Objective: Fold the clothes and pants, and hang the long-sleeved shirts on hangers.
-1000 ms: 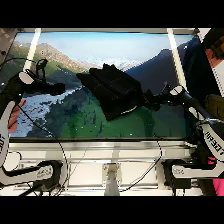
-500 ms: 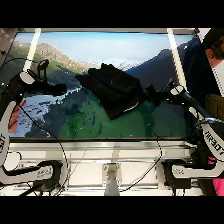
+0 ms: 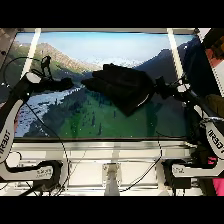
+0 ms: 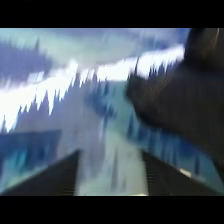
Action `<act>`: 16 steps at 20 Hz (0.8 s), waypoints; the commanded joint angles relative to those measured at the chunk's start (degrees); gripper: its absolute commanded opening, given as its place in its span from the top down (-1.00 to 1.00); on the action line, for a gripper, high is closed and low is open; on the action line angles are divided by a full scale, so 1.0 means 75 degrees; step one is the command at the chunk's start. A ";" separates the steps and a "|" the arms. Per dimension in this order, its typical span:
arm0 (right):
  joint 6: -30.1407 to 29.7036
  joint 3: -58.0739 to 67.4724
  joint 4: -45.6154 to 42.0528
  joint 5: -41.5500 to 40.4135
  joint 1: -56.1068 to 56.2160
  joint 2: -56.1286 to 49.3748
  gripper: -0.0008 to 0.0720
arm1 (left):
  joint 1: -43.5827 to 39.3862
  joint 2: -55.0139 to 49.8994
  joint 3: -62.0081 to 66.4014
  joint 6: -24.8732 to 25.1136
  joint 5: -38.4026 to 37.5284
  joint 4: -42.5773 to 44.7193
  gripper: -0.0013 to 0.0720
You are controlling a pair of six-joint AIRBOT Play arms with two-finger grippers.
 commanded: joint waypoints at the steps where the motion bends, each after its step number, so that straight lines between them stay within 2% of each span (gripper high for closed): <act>1: -0.0041 0.0309 -0.0184 -0.0221 -0.0096 0.0006 0.71 | -0.0312 -0.0458 0.0000 0.0487 0.1148 -0.0880 -0.32; 2: -0.0047 0.0373 -0.0187 -0.0152 -0.0096 0.0006 0.27 | -0.0399 -0.0635 0.0000 0.0679 0.1084 -0.1180 -0.32; 3: -0.0052 0.0455 -0.0192 0.0003 -0.0096 0.0006 0.07 | -0.0481 -0.0825 0.0003 0.0933 0.1035 -0.1582 -0.32; 5: -0.0055 0.0606 -0.0216 0.0356 -0.0102 0.0006 0.07 | -0.0504 -0.1137 0.0015 0.1606 0.0860 -0.2891 -0.32; 7: -0.0067 0.0752 -0.0388 0.0717 -0.0102 0.0006 0.07 | -0.0443 -0.1408 0.0017 0.2900 0.0449 -0.4587 -0.32; 8: -0.0131 0.0810 -0.0493 0.0874 -0.0102 0.0006 0.07 | -0.0425 -0.1510 0.0017 0.3314 0.0256 -0.5082 -0.32; 9: -0.0265 0.0854 -0.0545 0.1000 -0.0102 0.0006 0.07 | -0.0425 -0.1585 0.0017 0.3509 0.0172 -0.5321 -0.32; 15: -0.0460 0.0898 -0.0580 0.1361 -0.0102 0.0006 0.07 | -0.0414 -0.1641 0.0029 0.3506 0.0192 -0.5313 -0.31; 16: -0.0460 0.0898 -0.0580 0.1381 -0.0102 0.0006 0.07 | -0.0414 -0.1641 0.0032 0.3506 0.0192 -0.5313 -0.19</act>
